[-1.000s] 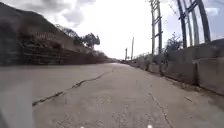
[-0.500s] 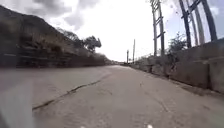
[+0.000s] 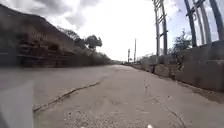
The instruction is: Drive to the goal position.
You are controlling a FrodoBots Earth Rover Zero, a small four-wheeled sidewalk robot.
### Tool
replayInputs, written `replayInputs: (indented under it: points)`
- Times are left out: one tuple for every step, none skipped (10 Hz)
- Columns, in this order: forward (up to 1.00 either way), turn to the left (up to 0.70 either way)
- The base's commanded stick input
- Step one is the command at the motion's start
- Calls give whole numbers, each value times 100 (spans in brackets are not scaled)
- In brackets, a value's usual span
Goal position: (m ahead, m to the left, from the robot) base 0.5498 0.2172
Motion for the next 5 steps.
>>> replayInputs:
  points:
    - [70,0]
    - [70,0]
    - [70,0]
    - [70,0]
    - [70,0]
